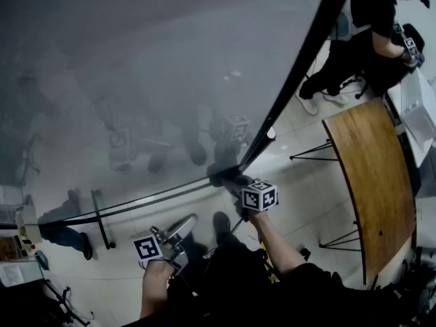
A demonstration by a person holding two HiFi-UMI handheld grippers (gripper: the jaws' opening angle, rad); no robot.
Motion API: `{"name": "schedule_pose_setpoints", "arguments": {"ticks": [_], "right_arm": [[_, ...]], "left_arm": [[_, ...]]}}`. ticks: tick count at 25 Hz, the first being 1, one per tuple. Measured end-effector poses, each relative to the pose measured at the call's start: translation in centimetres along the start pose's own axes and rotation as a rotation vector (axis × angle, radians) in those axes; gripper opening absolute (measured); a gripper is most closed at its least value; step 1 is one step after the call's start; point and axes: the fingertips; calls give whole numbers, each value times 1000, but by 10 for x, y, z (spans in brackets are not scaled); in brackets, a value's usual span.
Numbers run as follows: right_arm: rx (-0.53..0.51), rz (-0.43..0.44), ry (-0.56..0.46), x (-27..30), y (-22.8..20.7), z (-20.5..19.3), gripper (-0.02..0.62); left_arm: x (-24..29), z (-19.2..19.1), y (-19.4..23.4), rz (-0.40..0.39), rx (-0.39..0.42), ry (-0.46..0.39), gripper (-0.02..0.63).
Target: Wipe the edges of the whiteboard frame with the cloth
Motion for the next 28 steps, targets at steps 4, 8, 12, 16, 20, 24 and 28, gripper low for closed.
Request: {"name": "schedule_pose_setpoints", "arguments": {"ticks": [4,8,12,16,20,24,28], "right_arm": [[-23,-20,3,-1,2,0,94],[-16,-24,9,-1,2,-3,94],[-2,-31,21,1,11,-7,94],[15,-31,27,9,29,-11,94],[8,-47,54,36,58,-29,95],[-10,-63,86,55,79,-36,95],[-16,-52,107,62,97,-41,95]], "left_arm": [[-7,4,-2,5,6,-6,-4],[-12,7,-1,1,4,-33,-4],[-26,11,-7,-7,13,-61,-4],[-48,21,-10,-16,25,-88,-3],[-94,36,2,-20,7,-123,-3],[-122,47,11,-34,-7,-156,-4],[-138,51,12,-35,-9,-178,-4]]}}
Point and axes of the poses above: the fingertips, and each gripper's own axes: x forward along the fingers, y to its left, z out of its top, and after that the axes turned 7 degrees about -z, right-handed
